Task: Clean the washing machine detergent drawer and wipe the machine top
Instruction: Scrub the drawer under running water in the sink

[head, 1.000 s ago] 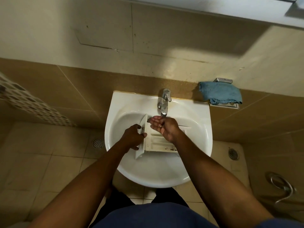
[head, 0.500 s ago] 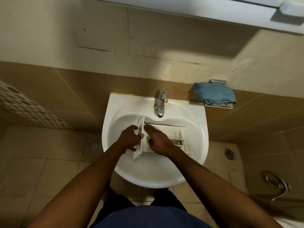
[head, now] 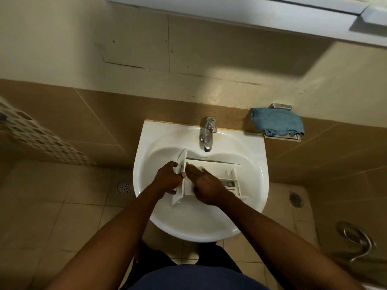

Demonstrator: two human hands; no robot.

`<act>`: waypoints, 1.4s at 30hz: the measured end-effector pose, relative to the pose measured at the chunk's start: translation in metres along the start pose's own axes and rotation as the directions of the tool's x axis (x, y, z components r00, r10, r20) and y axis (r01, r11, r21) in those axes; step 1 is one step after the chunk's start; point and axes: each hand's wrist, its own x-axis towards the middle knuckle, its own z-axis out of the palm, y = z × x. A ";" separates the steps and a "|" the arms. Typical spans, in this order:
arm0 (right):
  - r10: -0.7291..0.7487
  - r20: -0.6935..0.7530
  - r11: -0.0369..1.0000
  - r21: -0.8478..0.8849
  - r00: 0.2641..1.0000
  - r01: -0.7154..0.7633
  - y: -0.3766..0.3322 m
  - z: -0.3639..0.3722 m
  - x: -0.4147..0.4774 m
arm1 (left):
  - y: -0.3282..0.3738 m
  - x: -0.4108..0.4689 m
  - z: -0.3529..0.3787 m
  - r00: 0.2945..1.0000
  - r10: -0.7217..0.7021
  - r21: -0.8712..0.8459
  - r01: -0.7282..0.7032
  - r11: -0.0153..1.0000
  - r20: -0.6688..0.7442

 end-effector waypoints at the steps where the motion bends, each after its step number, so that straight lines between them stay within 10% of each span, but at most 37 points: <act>1: -0.003 0.007 0.998 -0.060 1.000 0.004 0.005 0.000 -0.003 | 0.000 0.000 0.000 1.000 0.002 -0.001 -0.002 1.000 -0.001; 23: 0.099 -0.112 0.962 -0.245 0.989 -0.123 0.027 0.007 -0.008 | -0.002 0.002 -0.002 1.000 0.000 -0.002 0.000 1.000 0.017; 26: 0.364 -0.256 0.927 0.192 0.895 -0.322 0.045 -0.008 -0.004 | -0.002 0.002 -0.002 1.000 -0.010 -0.004 0.011 1.000 0.025; 29: 0.688 -0.318 0.636 0.696 0.652 -0.332 0.044 -0.027 0.014 | -0.002 0.002 -0.001 1.000 -0.004 0.006 0.004 1.000 0.024; 31: 0.851 -0.039 0.186 0.955 0.524 -0.231 0.038 -0.043 0.032 | -0.002 0.003 -0.001 1.000 -0.002 0.009 0.002 1.000 0.027; 34: 0.716 0.304 -0.347 0.936 0.628 -0.057 0.028 -0.057 0.047 | -0.001 0.003 -0.001 1.000 -0.012 0.005 0.012 1.000 0.019; 42: 0.600 0.376 -0.587 0.807 0.706 0.069 0.018 -0.069 0.052 | -0.003 0.002 0.002 1.000 -0.014 -0.011 0.014 1.000 0.009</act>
